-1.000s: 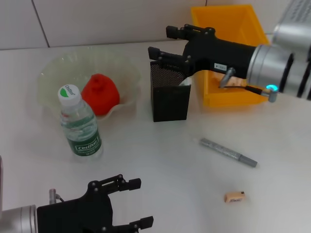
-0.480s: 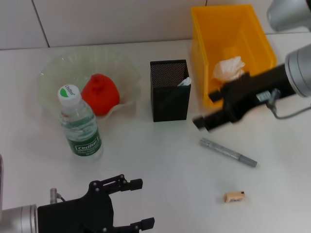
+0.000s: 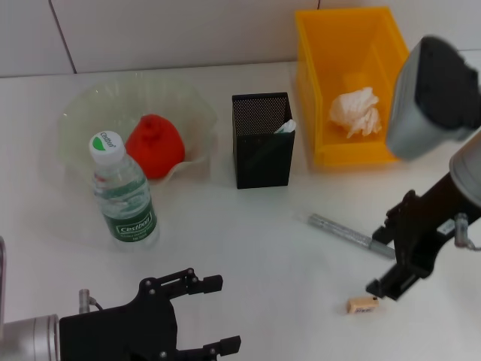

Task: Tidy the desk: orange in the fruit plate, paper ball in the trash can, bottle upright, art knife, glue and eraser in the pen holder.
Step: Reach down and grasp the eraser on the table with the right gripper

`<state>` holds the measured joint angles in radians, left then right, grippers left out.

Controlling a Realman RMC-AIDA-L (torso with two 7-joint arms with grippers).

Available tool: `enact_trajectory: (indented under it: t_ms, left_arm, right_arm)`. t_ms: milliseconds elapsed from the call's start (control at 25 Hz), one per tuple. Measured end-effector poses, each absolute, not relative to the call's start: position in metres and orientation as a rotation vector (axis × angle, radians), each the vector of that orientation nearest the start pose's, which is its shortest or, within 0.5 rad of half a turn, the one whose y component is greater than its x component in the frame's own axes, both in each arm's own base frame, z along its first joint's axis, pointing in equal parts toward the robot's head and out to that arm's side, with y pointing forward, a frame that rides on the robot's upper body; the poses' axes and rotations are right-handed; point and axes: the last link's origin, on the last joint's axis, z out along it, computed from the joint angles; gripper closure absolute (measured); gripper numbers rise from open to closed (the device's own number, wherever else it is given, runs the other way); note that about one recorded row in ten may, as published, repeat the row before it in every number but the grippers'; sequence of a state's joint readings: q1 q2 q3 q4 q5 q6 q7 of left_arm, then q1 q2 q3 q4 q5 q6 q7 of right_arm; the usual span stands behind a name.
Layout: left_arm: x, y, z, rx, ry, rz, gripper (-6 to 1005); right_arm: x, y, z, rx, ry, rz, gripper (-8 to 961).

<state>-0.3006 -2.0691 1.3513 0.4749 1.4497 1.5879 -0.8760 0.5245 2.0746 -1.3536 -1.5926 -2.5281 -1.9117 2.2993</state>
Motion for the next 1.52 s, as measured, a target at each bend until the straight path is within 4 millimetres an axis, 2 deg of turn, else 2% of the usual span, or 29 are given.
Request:
enact_trajectory:
  t_ms: [40,240,520,840,1080,1320,1520]
  left_arm:
    - [-0.269,0.229,-0.068,-2.876,-0.251,-0.955,212]
    - [-0.268,0.229,-0.068,-2.880,-0.246,-0.955,212]
    - [-0.267,0.231,-0.069,-2.884,-0.244,-0.951,212]
    - [-0.266,0.233,-0.069,-2.888,-0.237,-0.953,212]
    - [-0.266,0.232,-0.069,-2.890,-0.242,-0.954,212]
    - [-0.267,0.231,-0.069,-2.889,-0.244,-0.953,212]
    - [-0.267,0.232,-0.069,-2.886,-0.243,-0.948,212]
  right_arm:
    - [0.170,0.299,0.024,-2.908,0.532,-0.729,129]
    - [0.175,0.292,0.014,-2.948,0.380,-0.884,129]
    - [0.180,0.293,0.003,-2.966,0.331,-0.903,138]
    - [0.185,0.296,-0.021,-2.973,0.249,-0.942,168]
    - [0.182,0.299,-0.026,-2.965,0.224,-0.967,185]
    - [0.182,0.302,-0.030,-2.963,0.223,-0.981,272]
    - [0.181,0.303,-0.033,-2.961,0.210,-0.968,458]
